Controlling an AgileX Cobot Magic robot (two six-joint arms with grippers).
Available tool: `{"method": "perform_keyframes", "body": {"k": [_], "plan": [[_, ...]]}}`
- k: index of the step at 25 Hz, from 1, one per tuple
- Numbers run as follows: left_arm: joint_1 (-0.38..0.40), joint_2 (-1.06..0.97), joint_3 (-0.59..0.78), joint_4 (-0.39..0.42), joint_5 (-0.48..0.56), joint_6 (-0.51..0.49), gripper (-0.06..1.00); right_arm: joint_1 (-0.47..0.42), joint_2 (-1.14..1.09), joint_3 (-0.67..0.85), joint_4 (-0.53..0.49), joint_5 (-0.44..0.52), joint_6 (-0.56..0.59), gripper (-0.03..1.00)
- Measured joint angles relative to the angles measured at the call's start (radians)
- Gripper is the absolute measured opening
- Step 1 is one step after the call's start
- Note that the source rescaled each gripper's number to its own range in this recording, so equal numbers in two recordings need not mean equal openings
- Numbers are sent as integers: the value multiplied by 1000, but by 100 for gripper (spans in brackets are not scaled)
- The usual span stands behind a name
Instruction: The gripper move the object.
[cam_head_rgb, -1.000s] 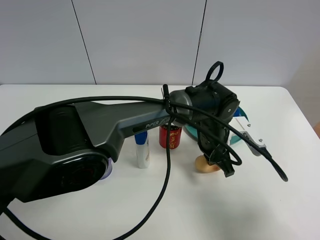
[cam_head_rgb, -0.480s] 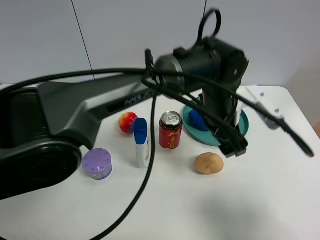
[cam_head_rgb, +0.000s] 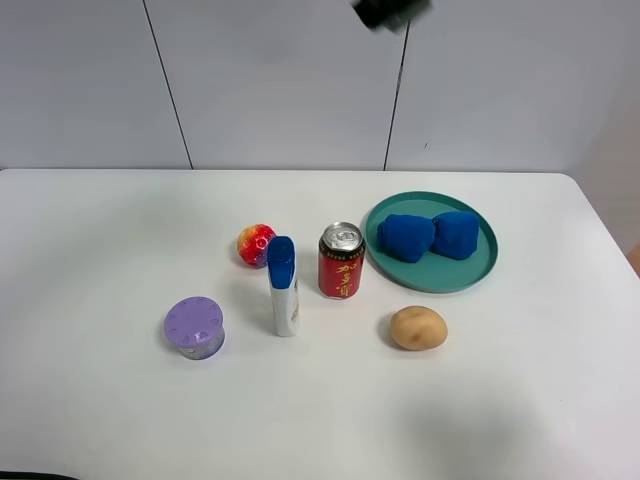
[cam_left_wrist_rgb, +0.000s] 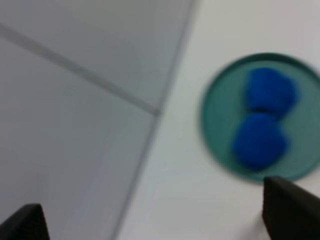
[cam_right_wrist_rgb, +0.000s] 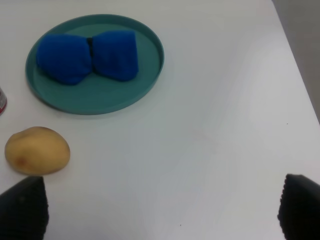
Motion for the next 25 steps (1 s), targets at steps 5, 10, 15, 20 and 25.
{"method": "perform_keyframes", "body": {"k": [5, 10, 15, 20, 25], "plan": [[249, -124, 0, -10, 4, 7, 84, 0, 0, 0, 0, 0, 0, 100], [525, -231, 6, -197, 5, 65, 84, 0, 0, 0, 0, 0, 0, 100], [747, -408, 167, -326, 5, 119, 84, 0, 0, 0, 0, 0, 0, 100], [832, -641, 470, -337, 5, 137, 84, 0, 0, 0, 0, 0, 0, 100], [847, -942, 769, -341, 8, 120, 84, 0, 0, 0, 0, 0, 0, 100]]}}
